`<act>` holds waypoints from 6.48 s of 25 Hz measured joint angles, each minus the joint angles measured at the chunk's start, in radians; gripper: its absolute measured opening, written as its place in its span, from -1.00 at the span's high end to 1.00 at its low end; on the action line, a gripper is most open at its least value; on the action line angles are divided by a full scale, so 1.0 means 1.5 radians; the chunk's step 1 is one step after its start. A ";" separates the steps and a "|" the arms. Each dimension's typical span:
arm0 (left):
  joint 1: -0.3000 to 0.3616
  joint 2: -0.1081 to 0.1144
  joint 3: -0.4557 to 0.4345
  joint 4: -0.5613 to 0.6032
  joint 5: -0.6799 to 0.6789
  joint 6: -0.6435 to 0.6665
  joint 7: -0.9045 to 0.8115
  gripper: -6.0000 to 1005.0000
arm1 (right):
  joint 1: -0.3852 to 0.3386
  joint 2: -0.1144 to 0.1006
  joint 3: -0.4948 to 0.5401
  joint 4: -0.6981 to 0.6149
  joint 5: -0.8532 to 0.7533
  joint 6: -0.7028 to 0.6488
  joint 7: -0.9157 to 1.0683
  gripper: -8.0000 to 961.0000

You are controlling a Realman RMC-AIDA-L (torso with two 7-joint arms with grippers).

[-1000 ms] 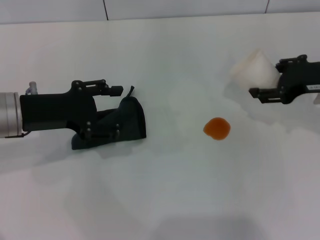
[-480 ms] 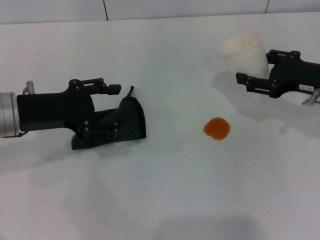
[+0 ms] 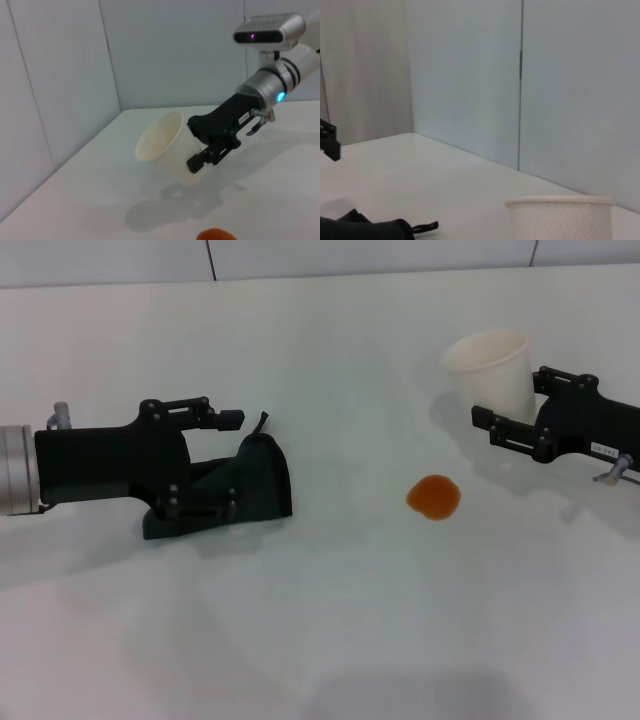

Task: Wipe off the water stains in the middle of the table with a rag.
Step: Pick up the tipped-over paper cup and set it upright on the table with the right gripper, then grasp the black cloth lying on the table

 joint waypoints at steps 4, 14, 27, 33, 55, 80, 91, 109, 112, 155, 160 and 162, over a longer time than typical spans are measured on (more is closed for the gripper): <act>0.001 -0.001 0.000 0.000 0.000 0.004 0.003 -0.42 | 0.017 0.000 0.001 0.059 0.043 -0.001 -0.065 -0.38; 0.005 -0.003 -0.001 -0.002 0.000 0.004 0.005 -0.41 | 0.046 0.003 0.004 0.180 0.134 0.002 -0.205 -0.38; 0.005 -0.003 -0.001 -0.002 0.000 0.004 0.005 -0.40 | 0.051 0.007 0.005 0.258 0.197 -0.003 -0.282 -0.38; 0.005 -0.003 -0.001 -0.002 0.000 0.004 0.004 -0.40 | 0.046 0.008 0.005 0.261 0.197 -0.008 -0.288 -0.38; 0.005 0.000 -0.001 -0.002 0.000 0.010 -0.002 -0.38 | 0.039 0.009 0.005 0.278 0.214 -0.020 -0.299 -0.40; -0.001 0.000 -0.001 0.000 0.000 0.011 -0.009 -0.37 | 0.035 0.008 0.007 0.296 0.224 -0.021 -0.300 -0.47; -0.001 0.000 -0.001 0.000 0.000 0.011 -0.009 -0.36 | 0.029 0.008 0.007 0.296 0.223 -0.021 -0.298 -0.54; 0.000 0.000 -0.001 0.003 0.001 0.011 -0.017 -0.35 | 0.013 0.007 0.006 0.299 0.228 -0.025 -0.295 -0.81; 0.002 0.000 -0.001 0.004 0.001 0.011 -0.017 -0.34 | 0.008 0.005 0.006 0.299 0.229 -0.036 -0.295 -0.81; 0.005 0.001 -0.001 -0.001 0.000 0.011 -0.014 -0.31 | -0.136 -0.006 0.005 0.218 0.224 -0.212 -0.310 -0.79; 0.006 0.001 -0.001 -0.001 0.000 0.011 -0.015 -0.31 | -0.157 -0.006 0.019 0.190 0.226 -0.252 -0.307 -0.79; 0.006 0.001 -0.001 -0.001 0.000 0.011 -0.015 -0.31 | -0.156 -0.006 0.021 0.186 0.225 -0.265 -0.304 -0.79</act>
